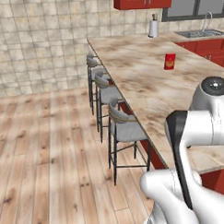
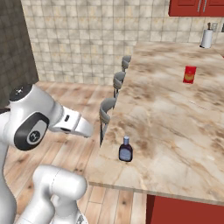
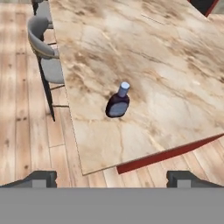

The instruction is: Move the condiment bottle and shaker from the cabinet to the dining counter.

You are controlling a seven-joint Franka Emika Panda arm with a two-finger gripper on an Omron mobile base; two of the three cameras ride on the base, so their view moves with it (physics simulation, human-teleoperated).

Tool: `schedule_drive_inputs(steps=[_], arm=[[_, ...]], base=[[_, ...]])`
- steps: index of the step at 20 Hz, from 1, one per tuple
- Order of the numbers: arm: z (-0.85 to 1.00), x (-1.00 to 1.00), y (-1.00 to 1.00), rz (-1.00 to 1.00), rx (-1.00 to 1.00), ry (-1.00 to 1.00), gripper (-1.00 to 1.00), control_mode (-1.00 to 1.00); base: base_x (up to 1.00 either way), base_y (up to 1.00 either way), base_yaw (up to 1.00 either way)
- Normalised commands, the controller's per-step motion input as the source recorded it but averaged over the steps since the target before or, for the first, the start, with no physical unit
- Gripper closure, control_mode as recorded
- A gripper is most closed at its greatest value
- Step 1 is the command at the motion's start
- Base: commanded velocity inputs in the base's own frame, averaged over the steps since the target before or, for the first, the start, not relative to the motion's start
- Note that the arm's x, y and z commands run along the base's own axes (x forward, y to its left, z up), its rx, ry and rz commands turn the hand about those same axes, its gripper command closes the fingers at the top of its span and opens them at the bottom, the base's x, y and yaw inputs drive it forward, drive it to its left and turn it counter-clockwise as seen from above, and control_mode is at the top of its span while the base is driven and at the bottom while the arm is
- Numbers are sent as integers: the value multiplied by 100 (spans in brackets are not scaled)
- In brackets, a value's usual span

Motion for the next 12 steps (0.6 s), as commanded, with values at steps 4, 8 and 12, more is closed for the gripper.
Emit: schedule_drive_inputs(steps=[4, 8, 12], arm=[[22, 0, 35, 0, 8, 0, -100, -100], [15, 0, 47, 0, 8, -8, -100, -100], [16, 0, 39, 0, 10, -12, -100, -100]], base=[[0, 0, 0], [0, 0, 0], [0, 0, 0]])
